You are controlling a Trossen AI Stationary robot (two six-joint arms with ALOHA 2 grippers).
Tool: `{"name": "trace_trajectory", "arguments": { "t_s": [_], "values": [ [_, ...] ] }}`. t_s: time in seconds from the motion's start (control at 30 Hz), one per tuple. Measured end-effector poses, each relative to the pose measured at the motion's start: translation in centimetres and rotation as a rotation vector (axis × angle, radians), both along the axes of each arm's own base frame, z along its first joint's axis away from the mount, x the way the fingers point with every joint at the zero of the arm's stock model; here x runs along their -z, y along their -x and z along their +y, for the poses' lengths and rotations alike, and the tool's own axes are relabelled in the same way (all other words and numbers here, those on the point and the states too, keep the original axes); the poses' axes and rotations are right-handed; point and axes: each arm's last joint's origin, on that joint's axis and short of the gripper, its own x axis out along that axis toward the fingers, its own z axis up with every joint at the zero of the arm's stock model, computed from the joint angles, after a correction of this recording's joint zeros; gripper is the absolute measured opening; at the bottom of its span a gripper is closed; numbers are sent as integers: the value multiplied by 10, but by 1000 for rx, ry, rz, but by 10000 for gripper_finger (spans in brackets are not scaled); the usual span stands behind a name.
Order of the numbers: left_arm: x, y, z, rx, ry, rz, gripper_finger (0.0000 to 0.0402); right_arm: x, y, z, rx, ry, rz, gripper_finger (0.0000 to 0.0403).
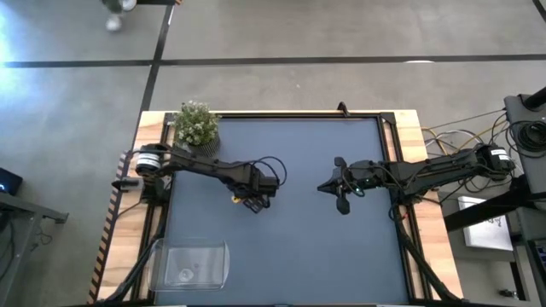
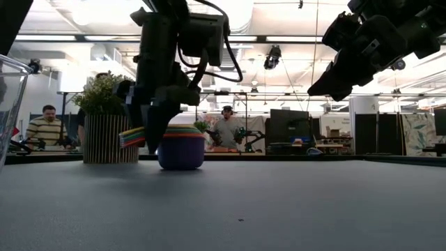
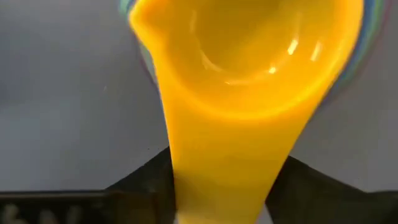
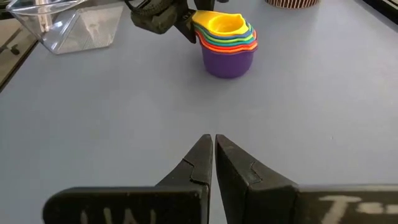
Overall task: Nest measuring cups in basket
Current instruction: Put the stacked measuring cups into the transparent bin
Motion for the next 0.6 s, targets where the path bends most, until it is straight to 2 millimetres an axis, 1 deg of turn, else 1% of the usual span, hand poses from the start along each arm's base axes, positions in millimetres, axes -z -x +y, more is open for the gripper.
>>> {"name": "trace_trajectory", "arguments": {
  "t_s": [0.07,0.1,0.47,0.6],
  "values": [
    [0,0,0,-1,-2,0,133,0,0,0,0,0,0,9],
    [0,0,0,0,-2,1,127,0,0,0,0,0,0,9],
    [0,0,0,32,15,3,127,0,0,0,0,0,0,9],
    [-7,3,-2,58,7,0,126,0,0,0,0,0,0,9]
  ]
}}
